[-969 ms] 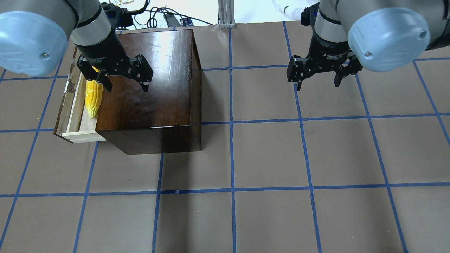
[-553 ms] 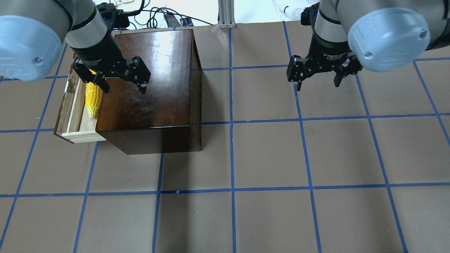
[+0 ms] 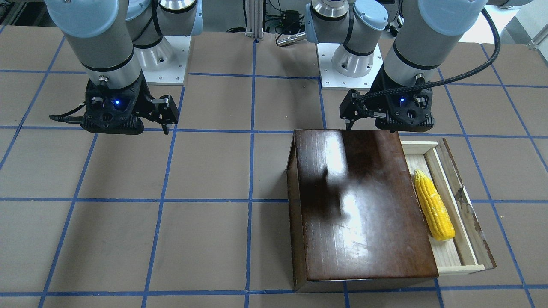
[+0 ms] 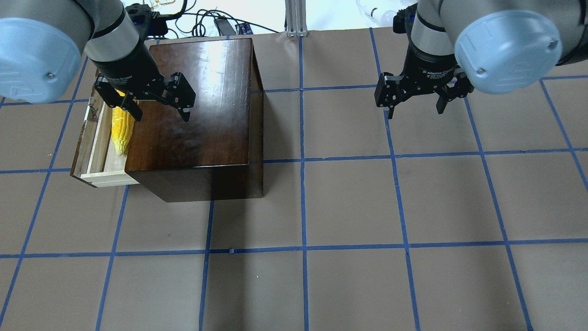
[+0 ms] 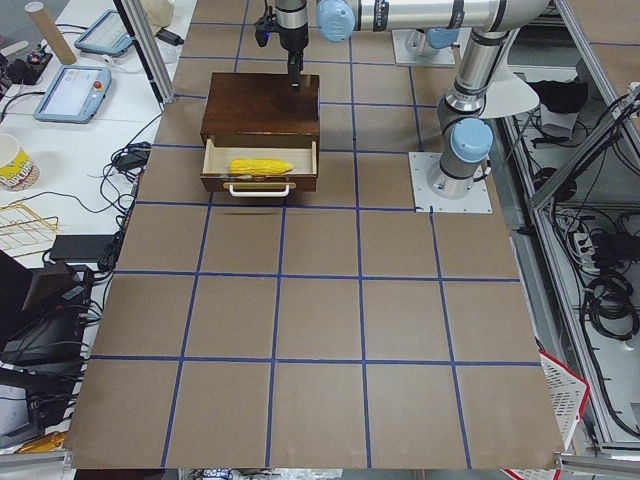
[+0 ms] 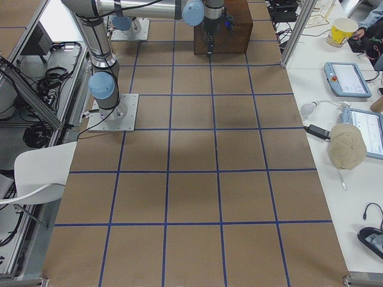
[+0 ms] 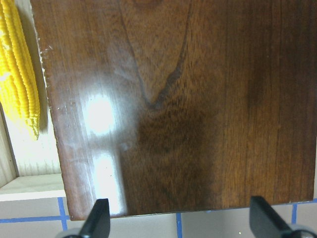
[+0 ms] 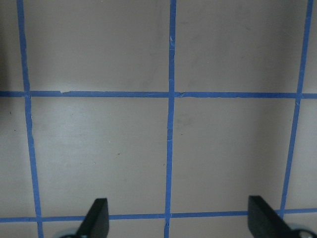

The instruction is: Open drawer and put corn inside

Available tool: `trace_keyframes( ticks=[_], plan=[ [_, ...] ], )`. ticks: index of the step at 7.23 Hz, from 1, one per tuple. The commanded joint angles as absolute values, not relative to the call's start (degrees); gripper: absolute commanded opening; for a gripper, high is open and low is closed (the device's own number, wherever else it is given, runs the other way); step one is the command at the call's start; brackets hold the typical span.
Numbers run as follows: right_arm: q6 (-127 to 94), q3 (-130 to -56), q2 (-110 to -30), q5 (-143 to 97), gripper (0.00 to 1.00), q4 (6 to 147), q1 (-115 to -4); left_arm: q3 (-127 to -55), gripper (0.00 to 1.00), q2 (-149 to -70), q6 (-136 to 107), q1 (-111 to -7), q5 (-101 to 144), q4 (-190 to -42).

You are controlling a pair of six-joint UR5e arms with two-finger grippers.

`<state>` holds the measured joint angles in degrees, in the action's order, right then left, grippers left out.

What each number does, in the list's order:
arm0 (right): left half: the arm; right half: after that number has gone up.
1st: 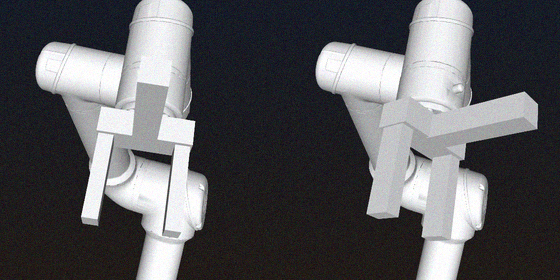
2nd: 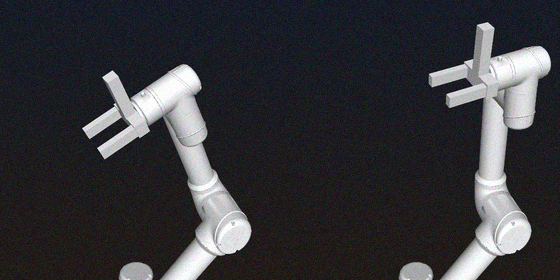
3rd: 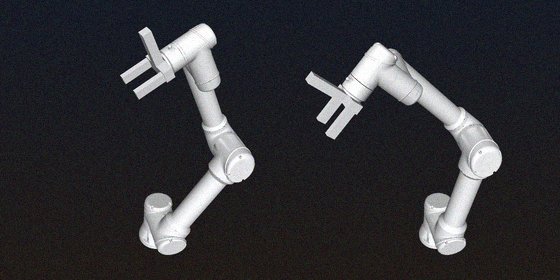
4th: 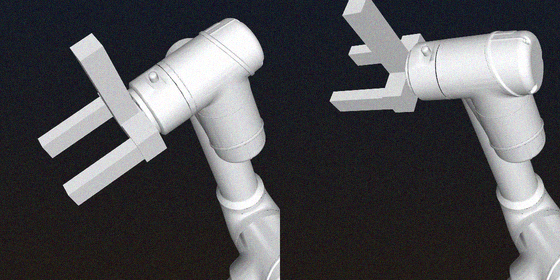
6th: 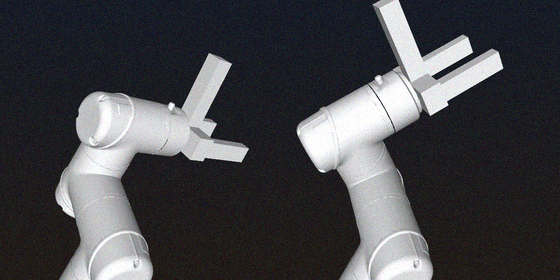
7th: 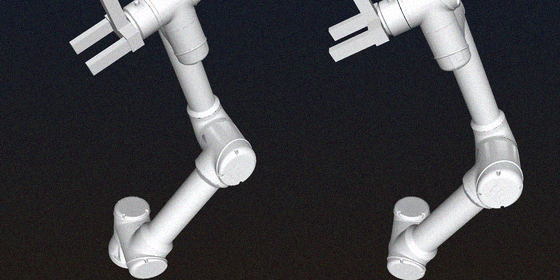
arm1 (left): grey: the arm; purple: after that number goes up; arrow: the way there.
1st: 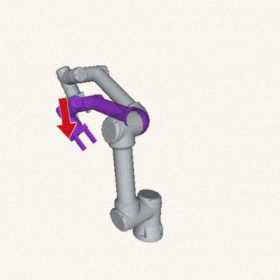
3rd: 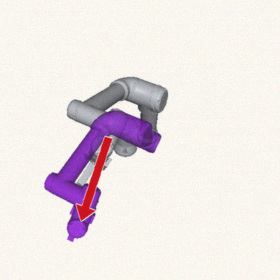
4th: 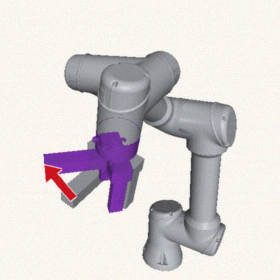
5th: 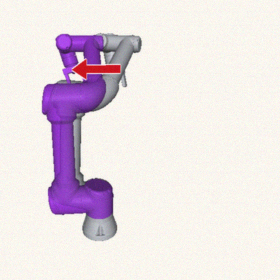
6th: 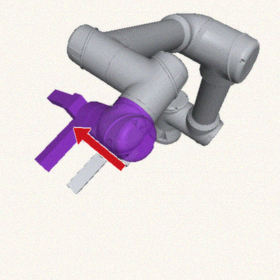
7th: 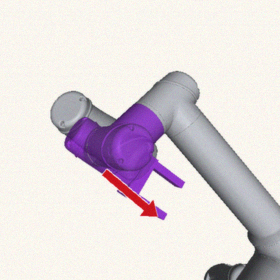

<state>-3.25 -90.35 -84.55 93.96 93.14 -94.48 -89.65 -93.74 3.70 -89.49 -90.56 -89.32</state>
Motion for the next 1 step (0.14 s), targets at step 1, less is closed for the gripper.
trace_keyframes(
  ticks=[1],
  plan=[
    [-3.25, -90.35, -84.55, 93.96, 1.0, 93.16, -94.48, -89.82, 1.0, -93.25, 3.78, -89.47, -90.79, -89.38]
  ],
)
